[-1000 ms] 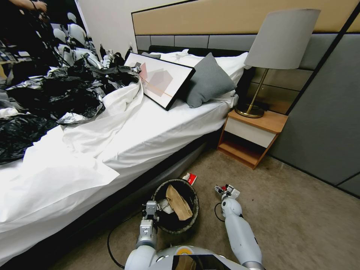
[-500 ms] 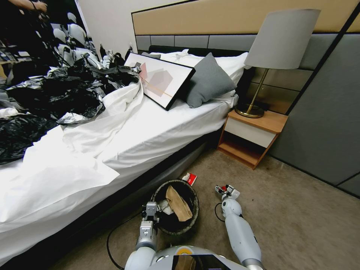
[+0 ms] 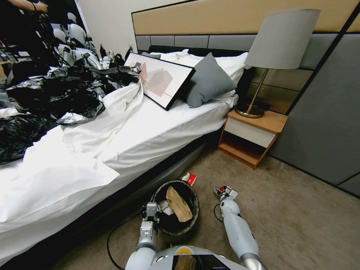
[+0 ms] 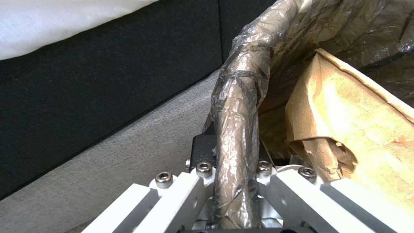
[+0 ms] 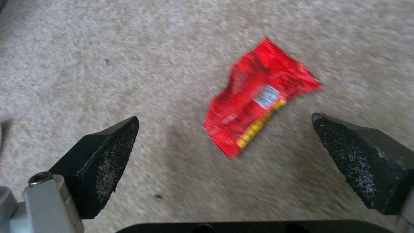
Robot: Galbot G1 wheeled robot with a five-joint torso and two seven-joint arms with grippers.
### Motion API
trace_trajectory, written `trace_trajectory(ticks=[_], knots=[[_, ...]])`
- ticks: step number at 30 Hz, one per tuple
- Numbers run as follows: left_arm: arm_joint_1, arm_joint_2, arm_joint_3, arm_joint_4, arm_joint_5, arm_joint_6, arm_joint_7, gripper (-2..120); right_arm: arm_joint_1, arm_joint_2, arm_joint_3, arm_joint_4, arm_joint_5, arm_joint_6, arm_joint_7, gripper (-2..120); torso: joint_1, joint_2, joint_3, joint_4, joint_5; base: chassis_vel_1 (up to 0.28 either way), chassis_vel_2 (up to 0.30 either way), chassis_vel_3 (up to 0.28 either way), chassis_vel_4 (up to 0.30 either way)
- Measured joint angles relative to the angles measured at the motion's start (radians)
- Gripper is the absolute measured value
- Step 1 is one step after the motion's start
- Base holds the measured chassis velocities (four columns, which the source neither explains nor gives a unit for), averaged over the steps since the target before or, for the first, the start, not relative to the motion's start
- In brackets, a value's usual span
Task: Pick up the trash bin, then pick up the garbage from the floor and place it into the trash bin.
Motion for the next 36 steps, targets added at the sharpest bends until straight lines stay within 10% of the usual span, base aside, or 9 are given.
trace_trajectory(ticks=[24, 36], knots=[[-0.003, 0.001, -0.006, 0.008, -0.005, 0.004, -0.001, 1, 0.068, -0.031, 0.015, -0.144, -0.024, 0.062, -0.055, 97, 0.000, 0.000, 0.000, 0.0002, -0.0001, 0.000, 0.000, 0.000, 0.000], [0.001, 0.000, -0.004, 0.010, -0.003, 0.004, -0.001, 1, 0.082, -0.043, 0.031, -0.180, -0.025, 0.077, -0.072, 57, 0.000, 0.000, 0.000, -0.0007, -0.0009, 0.000, 0.000, 0.000, 0.000]])
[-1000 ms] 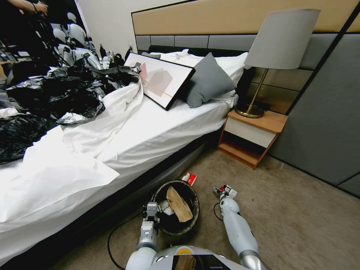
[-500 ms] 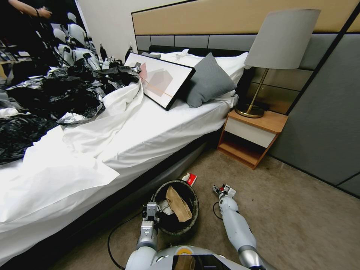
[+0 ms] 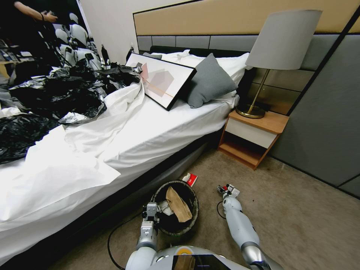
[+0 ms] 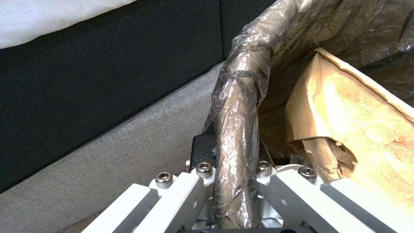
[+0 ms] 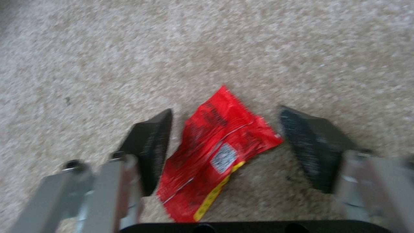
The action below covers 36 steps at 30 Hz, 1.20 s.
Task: Pick up the trash bin, then pick up the garbage from the floor and place it into the trash bin.
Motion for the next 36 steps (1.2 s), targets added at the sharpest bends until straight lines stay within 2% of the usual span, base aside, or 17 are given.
trace_trajectory(ticks=[2, 3, 6, 7, 11, 12, 14, 28, 36], knots=[[0.000, 0.001, -0.002, -0.001, 0.000, 0.000, 0.000, 1, 0.000, -0.001, 0.003, -0.007, 0.000, 0.002, -0.003, 48, 0.000, 0.000, 0.000, -0.0002, -0.0002, 0.000, 0.000, 0.000, 0.000], [0.000, 0.001, -0.002, -0.001, 0.000, 0.000, 0.000, 1, 0.000, -0.001, 0.003, -0.007, 0.000, 0.002, -0.003, 48, 0.000, 0.000, 0.000, -0.0002, -0.0002, 0.000, 0.000, 0.000, 0.000], [-0.001, 0.002, -0.002, -0.002, -0.001, 0.000, 0.000, 1, 0.001, -0.003, 0.007, -0.017, -0.002, 0.003, -0.005, 30, 0.000, 0.000, 0.000, -0.0001, 0.0000, 0.000, 0.000, 0.000, 0.000], [-0.001, 0.002, -0.002, -0.002, -0.001, 0.000, 0.000, 1, 0.001, -0.003, 0.007, -0.017, -0.002, 0.003, -0.005, 30, 0.000, 0.000, 0.000, -0.0001, 0.0000, 0.000, 0.000, 0.000, 0.000], [-0.003, 0.001, 0.000, -0.002, -0.002, 0.000, 0.000, 1, -0.014, 0.000, 0.011, -0.011, -0.006, 0.004, -0.004, 14, 0.000, 0.000, 0.000, 0.0006, 0.0003, 0.000, 0.000, 0.000, 0.000], [-0.003, 0.001, 0.000, -0.002, -0.002, 0.000, 0.000, 1, -0.014, 0.000, 0.011, -0.011, -0.006, 0.004, -0.004, 14, 0.000, 0.000, 0.000, 0.0006, 0.0003, 0.000, 0.000, 0.000, 0.000], [-0.003, 0.002, 0.000, -0.004, -0.003, 0.000, 0.000, 1, -0.027, 0.006, 0.012, -0.001, -0.009, 0.004, 0.000, 3, 0.000, 0.000, 0.000, 0.0006, 0.0002, 0.000, 0.000, 0.000, 0.000], [-0.007, 0.003, -0.001, -0.006, -0.009, 0.000, -0.001, 1, -0.053, 0.029, 0.012, 0.006, -0.036, 0.013, 0.004, 0, 0.000, 0.000, 0.000, 0.0006, 0.0000, 0.000, 0.000, 0.000, 0.000], [-0.007, 0.003, -0.002, -0.008, -0.010, 0.000, -0.001, 1, -0.064, 0.029, 0.010, 0.039, -0.052, 0.034, 0.004, 0, 0.000, 0.000, 0.000, 0.0004, 0.0022, 0.000, 0.000, 0.000, 0.000]])
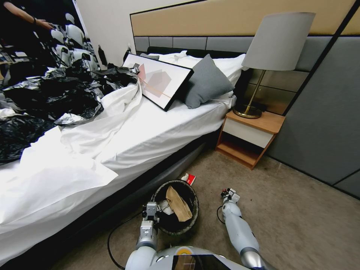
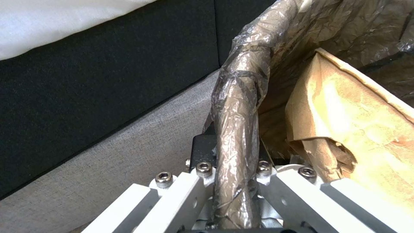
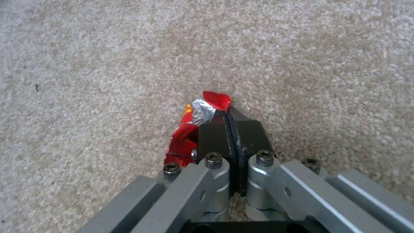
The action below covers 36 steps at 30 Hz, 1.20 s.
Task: Pick up the trash bin, then pick up the garbage from the floor and place it into the trash bin.
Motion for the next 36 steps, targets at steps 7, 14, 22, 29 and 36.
trace_trajectory(ticks=[7, 14, 22, 29, 36], knots=[[-0.008, -0.001, -0.003, 0.006, -0.002, 0.001, 0.000, 1, -0.088, 0.003, -0.024, 0.226, -0.018, 0.069, -0.029, 0, 0.000, 0.000, 0.000, 0.0014, -0.0003, 0.000, 0.000, 0.000, 0.000], [-0.017, 0.000, -0.007, 0.012, -0.010, 0.004, 0.000, 1, -0.208, 0.004, -0.054, 0.550, -0.071, 0.226, -0.132, 0, 0.000, 0.000, 0.000, 0.0003, -0.0005, 0.000, 0.000, 0.000, 0.000], [-0.024, 0.000, -0.008, 0.020, -0.013, 0.006, 0.001, 1, -0.311, -0.024, -0.058, 0.791, -0.053, 0.393, -0.419, 0, 0.000, 0.000, 0.000, 0.0004, -0.0013, 0.000, 0.000, 0.000, 0.000], [-0.030, 0.000, -0.005, 0.027, -0.013, 0.007, 0.001, 1, -0.396, -0.059, -0.085, 1.008, 0.019, 0.470, -0.625, 0, 0.000, 0.000, 0.000, 0.0003, -0.0009, 0.000, 0.000, 0.000, 0.000], [-0.033, 0.000, -0.004, 0.031, -0.014, 0.007, 0.001, 1, -0.493, -0.105, -0.182, 1.140, 0.032, 0.481, -0.691, 0, 0.000, 0.000, 0.000, 0.0003, -0.0006, 0.000, 0.000, 0.000, 0.000]])
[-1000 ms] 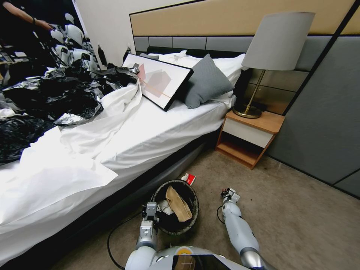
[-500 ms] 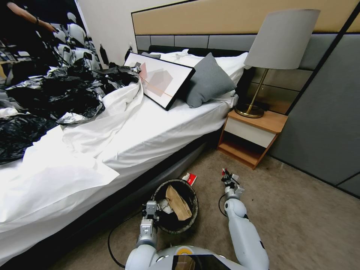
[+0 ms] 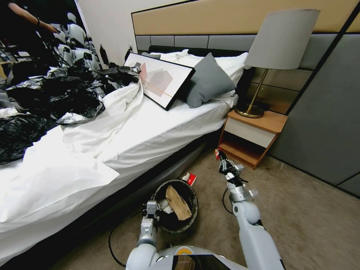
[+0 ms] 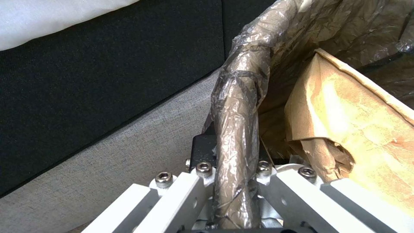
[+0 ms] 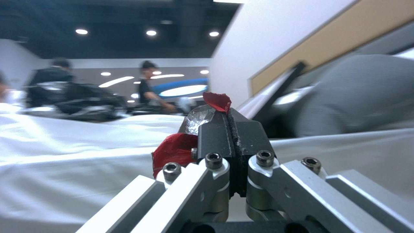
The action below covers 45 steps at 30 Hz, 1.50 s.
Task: Pick up the trash bin, then pick up the garbage from the floor and place it into the trash bin.
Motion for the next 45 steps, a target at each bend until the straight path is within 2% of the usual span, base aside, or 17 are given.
trace_trajectory(ticks=[3, 11, 19, 31, 35, 36, 39, 40, 44, 45], knots=[[-0.004, 0.001, 0.001, 0.001, -0.003, 0.000, 0.000, 1, -0.071, -0.052, -0.102, 0.013, -0.015, 0.015, -0.022, 0, 0.000, 0.000, 0.000, 0.0001, -0.0005, 0.000, 0.000, 0.000, 0.000], [-0.014, 0.005, 0.000, 0.003, -0.014, 0.006, 0.001, 1, -0.172, -0.125, -0.209, -0.060, -0.111, 0.087, -0.049, 0, 0.000, 0.000, 0.000, 0.0000, -0.0016, 0.000, 0.000, 0.000, 0.000], [-0.019, 0.009, 0.004, 0.002, -0.016, 0.008, 0.002, 1, -0.198, -0.131, -0.242, -0.110, -0.174, 0.116, -0.066, 0, 0.000, 0.000, 0.000, 0.0000, -0.0008, 0.000, 0.000, 0.000, 0.000], [-0.016, 0.019, 0.003, -0.009, -0.016, 0.008, 0.003, 1, -0.188, -0.125, -0.239, -0.144, -0.209, 0.125, -0.077, 3, 0.000, 0.000, 0.000, 0.0000, -0.0007, 0.000, 0.000, 0.000, 0.000], [-0.014, 0.020, 0.003, -0.014, -0.016, 0.008, 0.004, 1, -0.183, -0.121, -0.237, -0.144, -0.210, 0.123, -0.077, 22, 0.000, 0.000, 0.000, 0.0000, -0.0007, 0.000, 0.000, 0.000, 0.000], [-0.014, 0.020, 0.003, -0.014, -0.016, 0.008, 0.004, 1, -0.183, -0.121, -0.237, -0.144, -0.210, 0.123, -0.077, 22, 0.000, 0.000, 0.000, 0.0000, -0.0007, 0.000, 0.000, 0.000, 0.000], [-0.012, 0.020, 0.003, -0.016, -0.015, 0.008, 0.004, 1, -0.178, -0.118, -0.235, -0.145, -0.210, 0.122, -0.077, 36, 0.000, 0.000, 0.000, 0.0000, -0.0007, 0.000, 0.000, 0.000, 0.000], [-0.012, 0.020, 0.003, -0.016, -0.015, 0.008, 0.004, 1, -0.178, -0.118, -0.235, -0.145, -0.210, 0.122, -0.077, 36, 0.000, 0.000, 0.000, 0.0000, -0.0007, 0.000, 0.000, 0.000, 0.000], [-0.008, 0.023, 0.004, -0.017, -0.015, 0.008, 0.004, 1, -0.168, -0.119, -0.235, -0.145, -0.212, 0.117, -0.073, 54, 0.000, 0.000, 0.000, 0.0000, -0.0007, 0.000, 0.000, 0.000, 0.000], [-0.008, 0.023, 0.004, -0.017, -0.015, 0.008, 0.004, 1, -0.168, -0.119, -0.235, -0.145, -0.212, 0.117, -0.073, 54, 0.000, 0.000, 0.000, 0.0000, -0.0007, 0.000, 0.000, 0.000, 0.000]])
